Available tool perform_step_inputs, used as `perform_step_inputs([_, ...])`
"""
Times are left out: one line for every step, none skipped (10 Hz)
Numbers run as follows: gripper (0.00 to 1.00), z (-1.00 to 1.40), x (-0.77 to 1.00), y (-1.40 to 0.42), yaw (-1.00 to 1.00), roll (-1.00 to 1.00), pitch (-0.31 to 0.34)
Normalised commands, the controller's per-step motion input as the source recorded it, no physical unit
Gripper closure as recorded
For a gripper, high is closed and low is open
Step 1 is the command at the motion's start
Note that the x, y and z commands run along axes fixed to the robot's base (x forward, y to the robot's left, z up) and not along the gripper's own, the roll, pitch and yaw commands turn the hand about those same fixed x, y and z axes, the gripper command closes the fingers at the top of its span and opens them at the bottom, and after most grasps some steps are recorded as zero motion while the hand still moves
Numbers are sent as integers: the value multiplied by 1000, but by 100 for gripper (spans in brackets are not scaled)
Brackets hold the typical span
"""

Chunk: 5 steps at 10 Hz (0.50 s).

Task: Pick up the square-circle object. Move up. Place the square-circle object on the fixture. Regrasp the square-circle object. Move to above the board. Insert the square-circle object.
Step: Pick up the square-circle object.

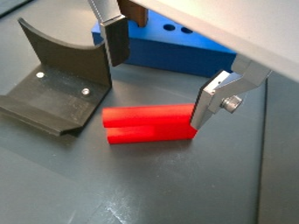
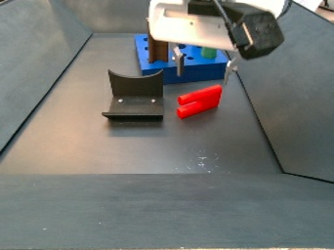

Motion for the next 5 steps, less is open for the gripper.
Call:
perform_step_inputs([0,-511,0,-106,-60,160,-111])
perform_step_inputs([0,-666,-3,-191,-57,227,-156])
perform_step_inputs([0,-671,-60,-243,-106,280,-121])
perform_step_inputs([0,-603,-69,-183,-149,237,-101])
perform_step_inputs([0,-563,-63,-97,-246,203,-77])
